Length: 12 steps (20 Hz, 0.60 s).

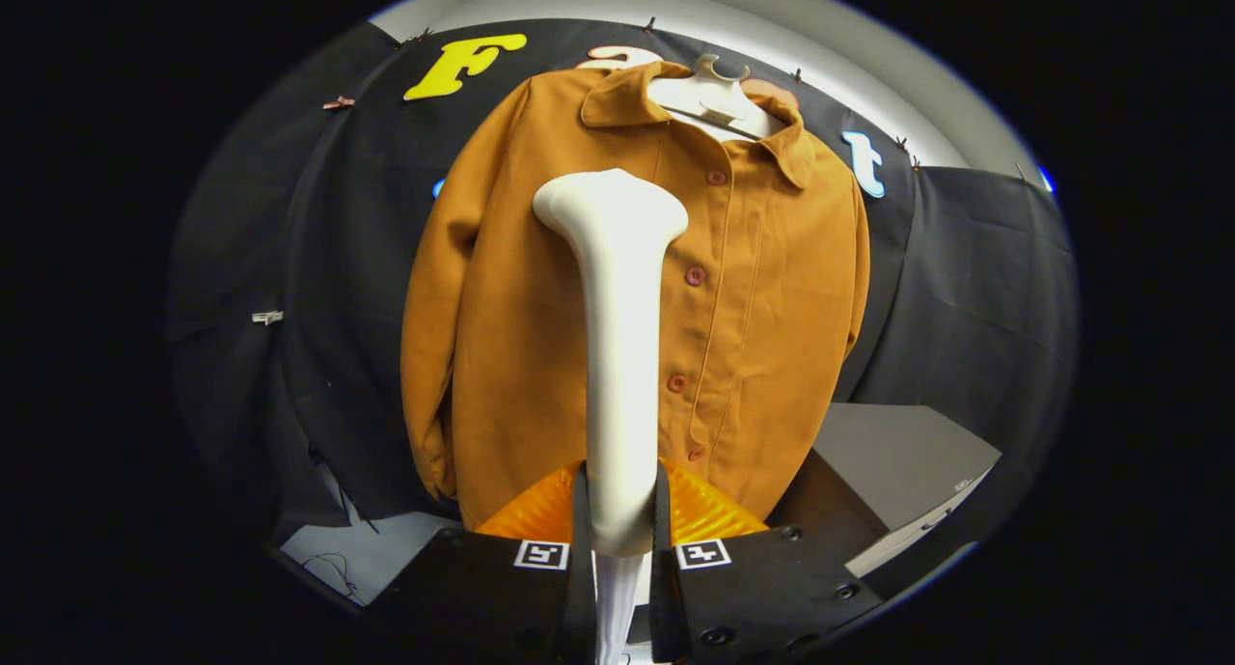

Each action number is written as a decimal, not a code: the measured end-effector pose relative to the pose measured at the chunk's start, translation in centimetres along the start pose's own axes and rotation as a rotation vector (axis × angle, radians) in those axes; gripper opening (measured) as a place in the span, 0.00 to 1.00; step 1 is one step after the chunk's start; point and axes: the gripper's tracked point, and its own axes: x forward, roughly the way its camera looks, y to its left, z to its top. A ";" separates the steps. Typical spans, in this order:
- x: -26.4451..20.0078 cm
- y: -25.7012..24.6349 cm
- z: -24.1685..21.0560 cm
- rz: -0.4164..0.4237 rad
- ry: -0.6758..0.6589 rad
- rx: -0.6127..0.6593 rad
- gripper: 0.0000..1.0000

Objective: Iron the clothes twice with a garment steamer, once on the left side and once on the right side.

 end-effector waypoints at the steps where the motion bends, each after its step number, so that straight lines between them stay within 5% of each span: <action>1: 0.0 0.1 -0.7 0.000 0.012 -0.001 0.26; 12: -0.1 1.1 -7.6 0.033 0.178 -0.001 0.26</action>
